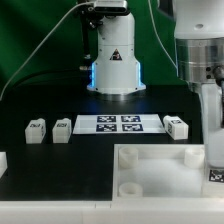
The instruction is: Assemble one leg
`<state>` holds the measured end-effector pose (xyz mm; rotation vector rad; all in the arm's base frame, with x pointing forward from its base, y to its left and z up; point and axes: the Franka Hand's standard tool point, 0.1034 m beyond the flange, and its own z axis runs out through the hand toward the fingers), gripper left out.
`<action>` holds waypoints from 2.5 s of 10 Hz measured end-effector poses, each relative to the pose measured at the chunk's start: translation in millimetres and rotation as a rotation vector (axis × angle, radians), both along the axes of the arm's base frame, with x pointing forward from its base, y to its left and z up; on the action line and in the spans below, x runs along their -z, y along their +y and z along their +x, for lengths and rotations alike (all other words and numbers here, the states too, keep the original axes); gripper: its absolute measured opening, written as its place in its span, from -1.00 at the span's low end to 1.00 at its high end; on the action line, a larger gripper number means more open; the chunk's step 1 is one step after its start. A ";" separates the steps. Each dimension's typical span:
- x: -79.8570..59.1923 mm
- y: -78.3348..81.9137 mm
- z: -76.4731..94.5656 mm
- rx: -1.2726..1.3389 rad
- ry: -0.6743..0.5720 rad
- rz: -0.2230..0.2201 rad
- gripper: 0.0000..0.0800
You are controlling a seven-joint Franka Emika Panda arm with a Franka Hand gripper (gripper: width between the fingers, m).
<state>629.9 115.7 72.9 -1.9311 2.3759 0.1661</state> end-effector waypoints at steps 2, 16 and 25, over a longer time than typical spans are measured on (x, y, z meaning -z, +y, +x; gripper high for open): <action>0.3 0.5 -0.2 -0.024 -0.003 0.000 0.28; 3.9 -1.2 -3.0 -1.510 -0.170 -0.059 0.33; 4.7 -5.0 -1.3 -0.345 -0.071 0.040 -0.27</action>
Offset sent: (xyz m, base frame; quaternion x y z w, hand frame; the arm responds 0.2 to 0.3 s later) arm -0.0191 0.0016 -0.0086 0.0586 0.0278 -0.1821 0.9812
